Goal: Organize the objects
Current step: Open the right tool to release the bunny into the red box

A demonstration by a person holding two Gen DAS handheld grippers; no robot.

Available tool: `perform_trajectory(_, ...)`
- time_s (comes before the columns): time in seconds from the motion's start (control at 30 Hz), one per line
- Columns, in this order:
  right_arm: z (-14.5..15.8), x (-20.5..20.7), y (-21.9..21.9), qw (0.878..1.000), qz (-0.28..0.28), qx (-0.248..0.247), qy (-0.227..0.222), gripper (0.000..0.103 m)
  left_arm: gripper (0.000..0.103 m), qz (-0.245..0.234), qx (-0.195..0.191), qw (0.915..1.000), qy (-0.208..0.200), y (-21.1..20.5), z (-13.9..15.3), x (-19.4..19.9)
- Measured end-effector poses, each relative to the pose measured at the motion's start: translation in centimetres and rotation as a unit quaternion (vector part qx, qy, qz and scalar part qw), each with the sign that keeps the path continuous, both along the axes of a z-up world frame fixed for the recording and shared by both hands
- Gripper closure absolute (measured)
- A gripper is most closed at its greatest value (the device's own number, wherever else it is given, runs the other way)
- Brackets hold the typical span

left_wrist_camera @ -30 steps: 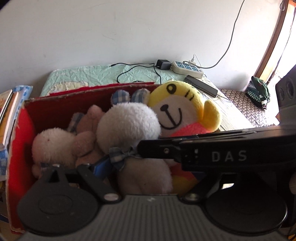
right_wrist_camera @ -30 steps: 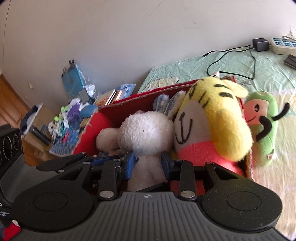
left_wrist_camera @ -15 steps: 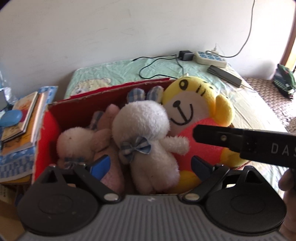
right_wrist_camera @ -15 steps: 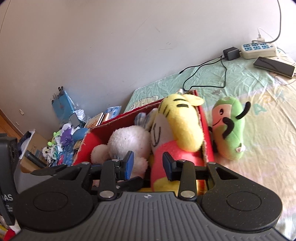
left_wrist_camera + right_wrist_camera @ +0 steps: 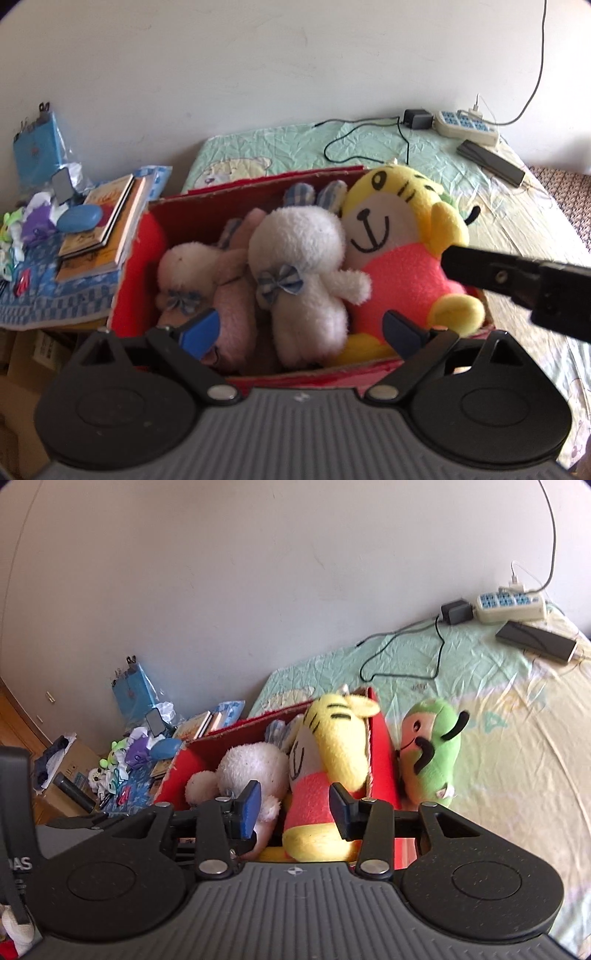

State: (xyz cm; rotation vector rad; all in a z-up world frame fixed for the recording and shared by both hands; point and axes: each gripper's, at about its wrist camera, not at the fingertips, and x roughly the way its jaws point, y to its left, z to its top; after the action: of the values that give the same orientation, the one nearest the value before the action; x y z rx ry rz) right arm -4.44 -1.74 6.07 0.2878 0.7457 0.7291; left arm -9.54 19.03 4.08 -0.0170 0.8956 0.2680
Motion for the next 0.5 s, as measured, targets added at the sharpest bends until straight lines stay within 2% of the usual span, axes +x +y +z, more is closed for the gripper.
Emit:
perform_trajectory(0.2,0.9,-0.4,-2.1,1.000,0.000,-0.001,-0.016,0.059,0.008,0.013,0.002,0.9999,0.004,-2.1,0.7,-0.6)
perform_trajectory(0.5,0.7,-0.8,-4.5,0.999,-0.014,-0.038,-0.024,0.058,0.007,0.017,0.014,0.9997,0.006,-6.0,1.2,-1.0)
